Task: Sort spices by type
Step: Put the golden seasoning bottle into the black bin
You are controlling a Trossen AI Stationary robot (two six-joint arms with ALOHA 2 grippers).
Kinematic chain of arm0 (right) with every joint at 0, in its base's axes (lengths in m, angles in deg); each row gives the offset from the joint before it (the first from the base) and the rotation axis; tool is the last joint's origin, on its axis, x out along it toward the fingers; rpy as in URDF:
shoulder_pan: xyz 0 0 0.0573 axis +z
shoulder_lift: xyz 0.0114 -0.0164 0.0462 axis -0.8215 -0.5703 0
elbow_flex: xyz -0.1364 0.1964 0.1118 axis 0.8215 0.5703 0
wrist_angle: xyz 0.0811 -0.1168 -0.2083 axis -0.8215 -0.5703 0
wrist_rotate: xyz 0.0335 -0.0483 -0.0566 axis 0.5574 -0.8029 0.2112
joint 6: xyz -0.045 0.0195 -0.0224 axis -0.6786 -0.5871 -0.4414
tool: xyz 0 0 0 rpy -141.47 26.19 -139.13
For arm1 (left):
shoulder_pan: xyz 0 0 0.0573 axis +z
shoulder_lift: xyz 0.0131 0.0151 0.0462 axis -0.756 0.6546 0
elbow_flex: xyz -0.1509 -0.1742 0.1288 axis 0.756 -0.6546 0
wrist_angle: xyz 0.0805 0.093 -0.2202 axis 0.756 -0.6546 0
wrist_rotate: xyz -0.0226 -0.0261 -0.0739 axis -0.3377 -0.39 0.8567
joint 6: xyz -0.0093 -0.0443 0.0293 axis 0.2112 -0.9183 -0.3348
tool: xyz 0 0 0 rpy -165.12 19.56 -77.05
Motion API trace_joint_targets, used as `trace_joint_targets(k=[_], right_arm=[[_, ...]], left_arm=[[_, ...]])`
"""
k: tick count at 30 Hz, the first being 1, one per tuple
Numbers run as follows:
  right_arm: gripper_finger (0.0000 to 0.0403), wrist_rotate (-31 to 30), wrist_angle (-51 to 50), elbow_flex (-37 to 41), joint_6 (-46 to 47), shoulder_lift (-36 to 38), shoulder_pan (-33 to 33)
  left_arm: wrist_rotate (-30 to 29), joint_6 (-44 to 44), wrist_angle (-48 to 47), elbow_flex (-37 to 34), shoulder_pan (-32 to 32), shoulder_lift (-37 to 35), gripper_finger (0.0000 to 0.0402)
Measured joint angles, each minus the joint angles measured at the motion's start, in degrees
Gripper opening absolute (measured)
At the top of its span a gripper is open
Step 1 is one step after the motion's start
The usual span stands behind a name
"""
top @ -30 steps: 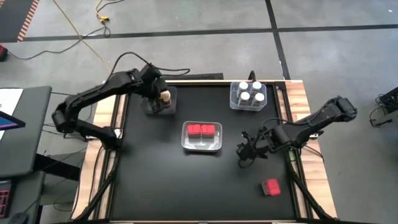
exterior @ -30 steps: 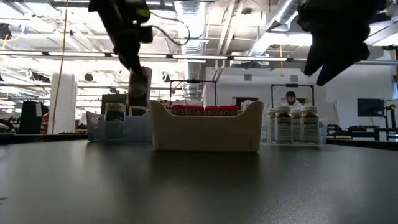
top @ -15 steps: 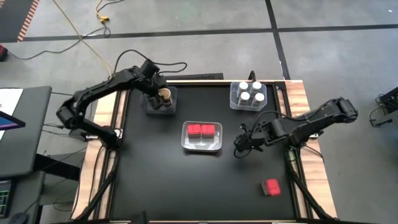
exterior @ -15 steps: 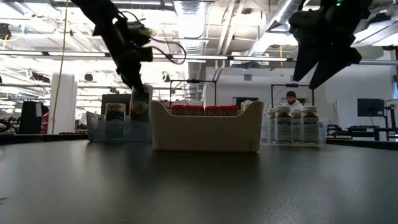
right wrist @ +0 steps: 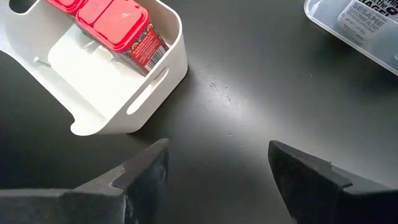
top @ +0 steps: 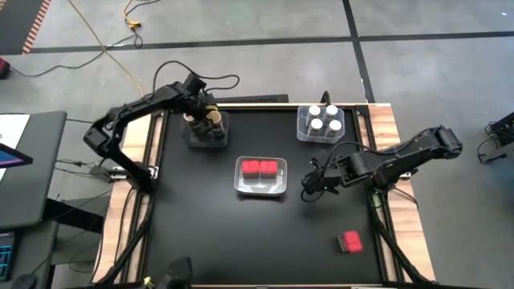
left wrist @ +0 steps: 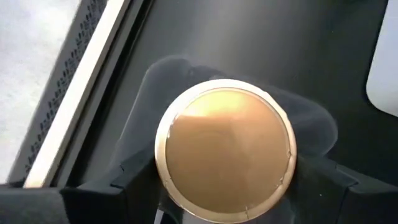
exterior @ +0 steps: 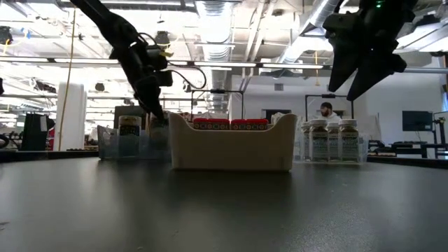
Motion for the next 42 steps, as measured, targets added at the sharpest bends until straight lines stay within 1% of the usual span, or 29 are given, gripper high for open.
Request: trace_joint_targets(k=[3,11,21,25,32,42], right_arm=[[0.0301,0.0,0.0,0.0,0.0,0.0,0.0],[0.0301,0.0,-0.1,0.0,0.0,0.0,-0.9],[0.0301,0.0,-0.3,0.0,-0.4,0.0,-1.5],[0.0301,0.0,-0.3,0.0,-0.5,0.0,-1.5],[0.0301,0.0,-0.3,0.0,-0.5,0.0,-1.5],[0.0301,0.1,0.0,0.0,-0.4,0.0,-1.5]], left_arm=[[0.0,0.4,-0.3,0.0,0.7,0.9,0.0272],[0.3,2.1,2.4,0.0,1.7,1.5,0.0273],[1.2,-0.2,3.0,-0.6,2.5,3.8,0.0273],[1.1,-1.1,4.2,-0.6,2.5,3.9,0.0273],[0.3,-5.3,4.5,-0.6,2.5,3.9,0.0273],[-0.3,-7.7,5.2,-0.7,2.4,3.9,0.0273]])
